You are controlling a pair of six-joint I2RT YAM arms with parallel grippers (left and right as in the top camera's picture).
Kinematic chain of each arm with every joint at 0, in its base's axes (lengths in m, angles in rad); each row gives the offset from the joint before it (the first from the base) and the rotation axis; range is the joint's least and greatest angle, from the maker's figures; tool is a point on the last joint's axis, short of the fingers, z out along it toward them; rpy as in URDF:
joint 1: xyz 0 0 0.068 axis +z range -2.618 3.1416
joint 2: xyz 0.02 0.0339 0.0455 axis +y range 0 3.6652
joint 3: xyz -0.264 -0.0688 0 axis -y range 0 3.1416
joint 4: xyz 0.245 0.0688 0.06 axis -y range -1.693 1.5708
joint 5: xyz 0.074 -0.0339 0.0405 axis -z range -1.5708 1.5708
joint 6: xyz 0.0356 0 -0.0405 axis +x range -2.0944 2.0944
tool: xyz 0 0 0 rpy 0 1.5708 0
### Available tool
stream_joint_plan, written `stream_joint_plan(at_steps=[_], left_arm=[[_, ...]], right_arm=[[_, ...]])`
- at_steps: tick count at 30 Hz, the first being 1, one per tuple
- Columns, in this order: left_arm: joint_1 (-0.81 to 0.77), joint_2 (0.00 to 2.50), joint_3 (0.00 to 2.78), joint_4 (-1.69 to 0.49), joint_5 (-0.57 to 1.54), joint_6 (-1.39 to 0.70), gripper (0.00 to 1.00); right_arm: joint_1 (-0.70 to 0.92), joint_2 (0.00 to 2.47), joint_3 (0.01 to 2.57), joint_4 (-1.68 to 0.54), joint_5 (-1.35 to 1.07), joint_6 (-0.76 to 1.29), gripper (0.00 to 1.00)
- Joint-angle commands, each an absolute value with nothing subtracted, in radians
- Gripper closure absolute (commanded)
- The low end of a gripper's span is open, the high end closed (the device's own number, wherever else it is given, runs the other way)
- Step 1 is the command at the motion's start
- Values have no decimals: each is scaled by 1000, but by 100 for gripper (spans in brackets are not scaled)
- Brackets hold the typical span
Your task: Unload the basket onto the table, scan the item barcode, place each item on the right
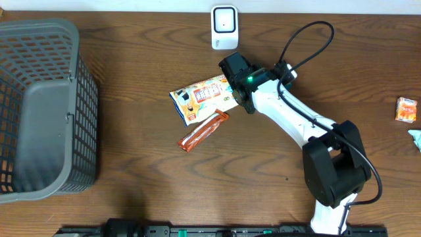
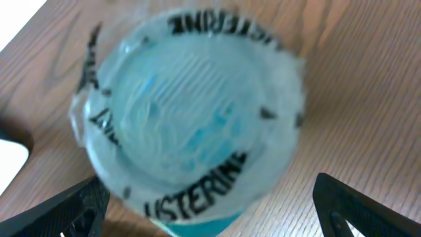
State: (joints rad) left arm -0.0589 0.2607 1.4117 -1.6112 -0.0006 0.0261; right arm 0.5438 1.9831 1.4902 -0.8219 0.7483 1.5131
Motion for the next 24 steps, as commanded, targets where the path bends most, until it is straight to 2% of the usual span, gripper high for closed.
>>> stream_joint_plan(at_steps=[1,13,19,24], left_arm=[[-54,265,1409,-1687,-12,25,1],[-54,265,1409,-1687,-12,25,1],[-54,265,1409,-1687,-12,25,1],[-54,265,1409,-1687,-12,25,1]], right_arm=[[540,1981,1499,-828,838,1526,5],[530,1981,1541,-836,941,1393,6],[504,1982,1541,-841,949,1390,14],[477,1983,1541,-846,930,1374,14]])
